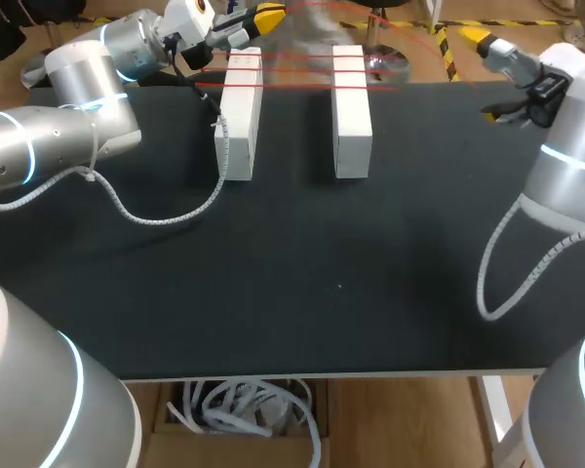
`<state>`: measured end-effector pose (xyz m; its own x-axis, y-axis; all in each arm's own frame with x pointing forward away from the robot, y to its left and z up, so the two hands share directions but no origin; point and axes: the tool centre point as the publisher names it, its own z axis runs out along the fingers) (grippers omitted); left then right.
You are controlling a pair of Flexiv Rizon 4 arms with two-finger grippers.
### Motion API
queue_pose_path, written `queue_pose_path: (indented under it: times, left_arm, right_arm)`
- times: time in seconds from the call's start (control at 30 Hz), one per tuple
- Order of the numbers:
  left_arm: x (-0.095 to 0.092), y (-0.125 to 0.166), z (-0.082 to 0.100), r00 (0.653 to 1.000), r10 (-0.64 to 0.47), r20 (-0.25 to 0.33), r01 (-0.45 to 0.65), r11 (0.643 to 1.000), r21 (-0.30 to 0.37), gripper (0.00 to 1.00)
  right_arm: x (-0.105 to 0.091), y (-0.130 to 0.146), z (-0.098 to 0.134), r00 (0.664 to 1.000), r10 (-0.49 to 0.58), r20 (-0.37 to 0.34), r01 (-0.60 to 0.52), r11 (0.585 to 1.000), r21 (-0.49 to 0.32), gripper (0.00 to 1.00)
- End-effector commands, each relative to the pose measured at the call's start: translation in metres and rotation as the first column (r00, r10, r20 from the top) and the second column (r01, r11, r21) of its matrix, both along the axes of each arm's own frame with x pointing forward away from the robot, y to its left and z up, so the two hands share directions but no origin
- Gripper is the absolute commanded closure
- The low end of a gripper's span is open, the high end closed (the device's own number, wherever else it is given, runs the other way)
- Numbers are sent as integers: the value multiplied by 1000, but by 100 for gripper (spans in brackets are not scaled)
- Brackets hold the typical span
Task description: Grab the tape and strap the tape.
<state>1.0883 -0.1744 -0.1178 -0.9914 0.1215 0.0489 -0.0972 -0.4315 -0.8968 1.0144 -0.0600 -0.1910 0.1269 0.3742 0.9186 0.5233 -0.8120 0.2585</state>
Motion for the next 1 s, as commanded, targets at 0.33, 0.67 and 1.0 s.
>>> queue_pose_path:
  times: [0.33,0.67,1.0]
  left_arm:
    - [2,0,-1,1000,-5,1,5,1000,-2,100]
    - [2,0,-1,1000,-5,1,5,1000,-2,100]
    - [2,0,-1,1000,-5,1,5,1000,-2,100]
  right_arm:
    - [-3,7,-8,936,-350,38,340,925,168,0]
    - [22,11,-3,849,-503,-159,515,723,460,0]
    - [44,-2,13,802,-569,-182,566,628,534,0]
